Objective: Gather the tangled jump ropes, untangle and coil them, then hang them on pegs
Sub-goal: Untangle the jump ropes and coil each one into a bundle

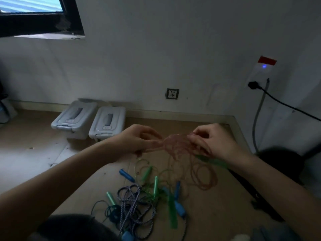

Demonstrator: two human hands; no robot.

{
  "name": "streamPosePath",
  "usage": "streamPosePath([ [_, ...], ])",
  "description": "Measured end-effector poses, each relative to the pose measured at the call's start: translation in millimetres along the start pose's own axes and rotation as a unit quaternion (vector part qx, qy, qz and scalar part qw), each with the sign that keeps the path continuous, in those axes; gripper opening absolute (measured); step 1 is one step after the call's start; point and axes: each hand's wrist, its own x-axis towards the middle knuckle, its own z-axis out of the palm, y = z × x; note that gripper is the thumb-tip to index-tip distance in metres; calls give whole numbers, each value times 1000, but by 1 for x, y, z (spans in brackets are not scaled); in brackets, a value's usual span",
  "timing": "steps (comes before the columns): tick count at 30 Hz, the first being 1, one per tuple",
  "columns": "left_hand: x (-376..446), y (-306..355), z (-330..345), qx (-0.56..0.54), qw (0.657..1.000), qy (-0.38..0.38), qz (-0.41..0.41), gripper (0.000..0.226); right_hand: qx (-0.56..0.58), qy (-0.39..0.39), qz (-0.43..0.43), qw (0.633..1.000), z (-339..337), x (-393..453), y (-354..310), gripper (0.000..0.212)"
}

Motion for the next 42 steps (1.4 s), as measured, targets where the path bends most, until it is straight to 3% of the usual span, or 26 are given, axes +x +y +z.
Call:
streamPosePath([
  [3, 3, -3, 5, 57, 996, -50, -51, 34, 54, 5, 24, 998, 0, 1, 2, 21],
  [5, 2, -5, 6, 12, 990, -118, -80, 36, 109, -14, 60, 992, 3, -3, 3, 20],
  [8, -1, -7, 5, -76, 974, -207, -50, 34, 138, -91, 107, 980, 2, -11, 5, 11],
  [10, -4, -5, 12, -82, 983, -157, -44, 28, 172, -133, 120, 969, -2, -13, 6, 25],
  [12, -5, 0, 21, -98, 991, -85, -43, 28, 198, -135, 76, 968, -7, -16, 2, 21],
  [15, -7, 9, 30, -158, 984, -74, -26, 33, 164, -205, 20, 965, -6, -26, -6, 22],
  [18, -11, 17, 39, -202, 975, -86, -33, 35, 4, -140, -54, 989, 5, -27, -7, 11],
  [20, -11, 17, 47, -197, 977, -57, -50, 26, -27, -92, -68, 993, 5, -26, -3, 17],
  [23, -5, 13, 48, -119, 991, 8, -63, 21, 92, -70, 3, 993, -4, -24, 5, 11],
  [26, -1, 1, 35, -21, 995, 56, -78, 26, 204, 24, 81, 975, -18, -21, 13, 12],
  [30, 0, -11, 33, 141, 987, 38, -62, 29, 262, 66, 149, 951, -18, -21, 17, 20],
  [32, 0, -8, 39, 94, 994, 8, -51, 22, 272, 61, 164, 946, -11, -21, 17, 24],
  [33, 0, -5, 41, 16, 999, -10, -41, 17, 266, 51, 162, 949, -8, -21, 16, 27],
  [35, -5, 6, 44, -160, 985, -60, -16, 31, 246, 18, 141, 959, -6, -21, 16, 35],
  [38, -12, 20, 57, -175, 974, -141, 24, 41, 253, 4, 127, 959, -1, -23, 13, 41],
  [40, -14, 20, 68, -136, 984, -114, 27, 30, 258, 20, 130, 957, 0, -23, 13, 46],
  [42, -12, 18, 65, -135, 991, -26, 4, 8, 207, 46, 104, 972, -6, -21, 14, 51],
])
